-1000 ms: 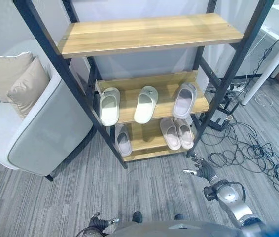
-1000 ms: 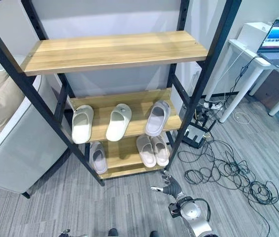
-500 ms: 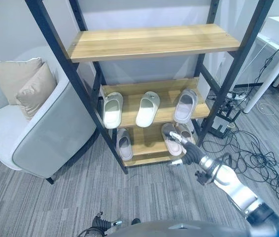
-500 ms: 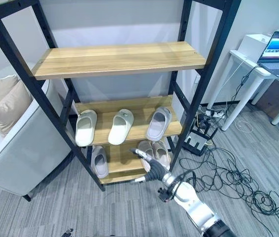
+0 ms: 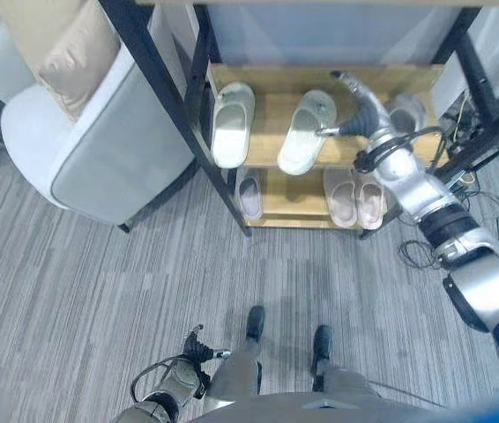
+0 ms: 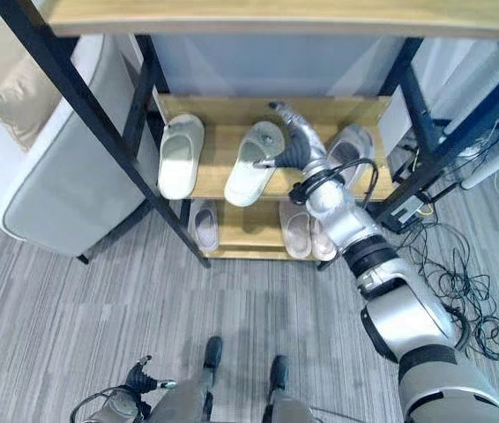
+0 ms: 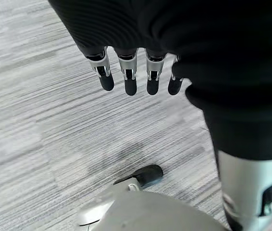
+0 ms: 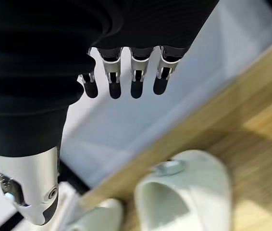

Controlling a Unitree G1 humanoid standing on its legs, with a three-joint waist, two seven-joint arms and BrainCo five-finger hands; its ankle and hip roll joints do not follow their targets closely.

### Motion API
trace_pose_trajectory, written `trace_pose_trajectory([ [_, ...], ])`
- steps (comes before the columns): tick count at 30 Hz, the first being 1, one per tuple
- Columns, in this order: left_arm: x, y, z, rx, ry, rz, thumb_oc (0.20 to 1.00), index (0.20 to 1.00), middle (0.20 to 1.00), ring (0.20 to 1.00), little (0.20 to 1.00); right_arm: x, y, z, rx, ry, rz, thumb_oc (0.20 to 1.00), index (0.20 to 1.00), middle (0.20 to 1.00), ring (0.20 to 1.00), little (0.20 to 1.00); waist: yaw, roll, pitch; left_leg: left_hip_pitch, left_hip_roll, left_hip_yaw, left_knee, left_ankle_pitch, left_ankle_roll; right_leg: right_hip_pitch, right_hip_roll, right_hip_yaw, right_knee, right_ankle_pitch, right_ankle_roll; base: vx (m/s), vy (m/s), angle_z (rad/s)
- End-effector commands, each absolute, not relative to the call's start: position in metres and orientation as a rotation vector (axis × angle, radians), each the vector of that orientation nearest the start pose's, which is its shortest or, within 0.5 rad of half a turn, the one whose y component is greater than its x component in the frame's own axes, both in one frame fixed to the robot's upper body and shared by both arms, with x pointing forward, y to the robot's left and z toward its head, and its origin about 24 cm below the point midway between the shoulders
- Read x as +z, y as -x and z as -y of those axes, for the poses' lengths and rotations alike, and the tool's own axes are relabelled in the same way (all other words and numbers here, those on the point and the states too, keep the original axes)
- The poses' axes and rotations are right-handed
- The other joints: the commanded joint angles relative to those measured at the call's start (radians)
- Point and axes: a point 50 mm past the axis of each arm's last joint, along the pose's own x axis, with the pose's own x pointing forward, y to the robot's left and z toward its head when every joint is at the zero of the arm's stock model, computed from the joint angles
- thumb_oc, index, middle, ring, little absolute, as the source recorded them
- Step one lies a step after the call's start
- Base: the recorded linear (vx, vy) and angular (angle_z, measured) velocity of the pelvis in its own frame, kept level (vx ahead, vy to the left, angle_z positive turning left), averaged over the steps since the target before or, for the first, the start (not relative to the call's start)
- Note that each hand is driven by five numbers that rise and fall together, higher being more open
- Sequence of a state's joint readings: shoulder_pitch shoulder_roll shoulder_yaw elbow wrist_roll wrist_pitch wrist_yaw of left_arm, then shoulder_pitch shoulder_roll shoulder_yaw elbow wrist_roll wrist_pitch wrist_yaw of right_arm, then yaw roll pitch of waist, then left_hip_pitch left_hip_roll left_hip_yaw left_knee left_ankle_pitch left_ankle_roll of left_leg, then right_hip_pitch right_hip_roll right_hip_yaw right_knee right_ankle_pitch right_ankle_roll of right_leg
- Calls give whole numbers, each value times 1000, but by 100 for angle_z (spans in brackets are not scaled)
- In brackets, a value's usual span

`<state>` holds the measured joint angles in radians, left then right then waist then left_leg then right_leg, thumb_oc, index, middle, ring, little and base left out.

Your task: Arrange the slippers neatly on the shoe rack.

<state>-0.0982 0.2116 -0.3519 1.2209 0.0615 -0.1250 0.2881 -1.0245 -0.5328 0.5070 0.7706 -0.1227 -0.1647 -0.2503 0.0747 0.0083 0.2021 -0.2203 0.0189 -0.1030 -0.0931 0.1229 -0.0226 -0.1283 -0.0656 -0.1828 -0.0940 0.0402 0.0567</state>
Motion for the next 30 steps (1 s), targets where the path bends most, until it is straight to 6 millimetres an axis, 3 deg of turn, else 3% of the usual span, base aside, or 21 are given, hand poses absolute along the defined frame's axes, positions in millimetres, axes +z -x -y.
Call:
trace_pose_trajectory([
  [1, -146, -148, -213, 45, -596, -930, 1000, 1000, 1000, 1000, 1000, 234, -397, 162, -77, 835, 551, 1000, 1000, 1000, 1000, 1000, 0, -39, -22, 53, -26, 15, 6, -107, 2, 7, -35, 13, 49, -46, 58, 14, 32, 15],
  [4, -144, -153, -211, 45, -586, -919, 1000, 1000, 1000, 1000, 1000, 238, -399, 166, -85, 814, 542, 1000, 1000, 1000, 1000, 1000, 4, -35, -17, 34, -31, 6, 6, -101, 0, -6, -37, 7, 49, -43, 60, 10, 15, 15],
  [7, -141, -163, -195, 22, -586, -862, 1000, 1000, 1000, 1000, 1000, 249, -400, 189, -98, 779, 520, 1000, 1000, 1000, 1000, 1000, 23, -19, -1, -14, -44, -18, 6, -88, -7, -30, -45, -19, 40, -35, 66, 12, 24, 12],
  [11, -139, -171, -184, -18, -604, -829, 1000, 1000, 1000, 1000, 1000, 258, -399, 192, -99, 802, 542, 1000, 1000, 1000, 1000, 1000, 34, -19, 5, -40, -49, -26, 6, -82, -14, -43, -47, -31, 27, -29, 70, 28, 11, 18],
  [17, -131, -186, -182, -27, -585, -769, 1000, 1000, 1000, 1000, 1000, 270, -406, 198, -133, 904, 499, 1000, 1000, 1000, 1000, 1000, 54, -25, 23, -83, -53, -31, 6, -72, -28, -68, -47, -44, 7, -18, 77, 13, 5, 10],
  [29, -131, -188, -182, -21, -563, -767, 1000, 1000, 1000, 1000, 1000, 269, -414, 227, -244, 931, 343, 1000, 1000, 1000, 1000, 1000, 84, -22, 40, -135, -56, -32, 6, -57, -42, -115, -45, -48, 7, -11, 84, -1, 2, 2],
  [30, -130, -189, -181, -23, -565, -765, 1000, 1000, 1000, 1000, 1000, 270, -414, 229, -250, 923, 341, 598, 598, 598, 598, 598, 85, -22, 42, -136, -56, -32, 6, -56, -43, -116, -46, -49, 7, -11, 84, 0, 0, 0],
])
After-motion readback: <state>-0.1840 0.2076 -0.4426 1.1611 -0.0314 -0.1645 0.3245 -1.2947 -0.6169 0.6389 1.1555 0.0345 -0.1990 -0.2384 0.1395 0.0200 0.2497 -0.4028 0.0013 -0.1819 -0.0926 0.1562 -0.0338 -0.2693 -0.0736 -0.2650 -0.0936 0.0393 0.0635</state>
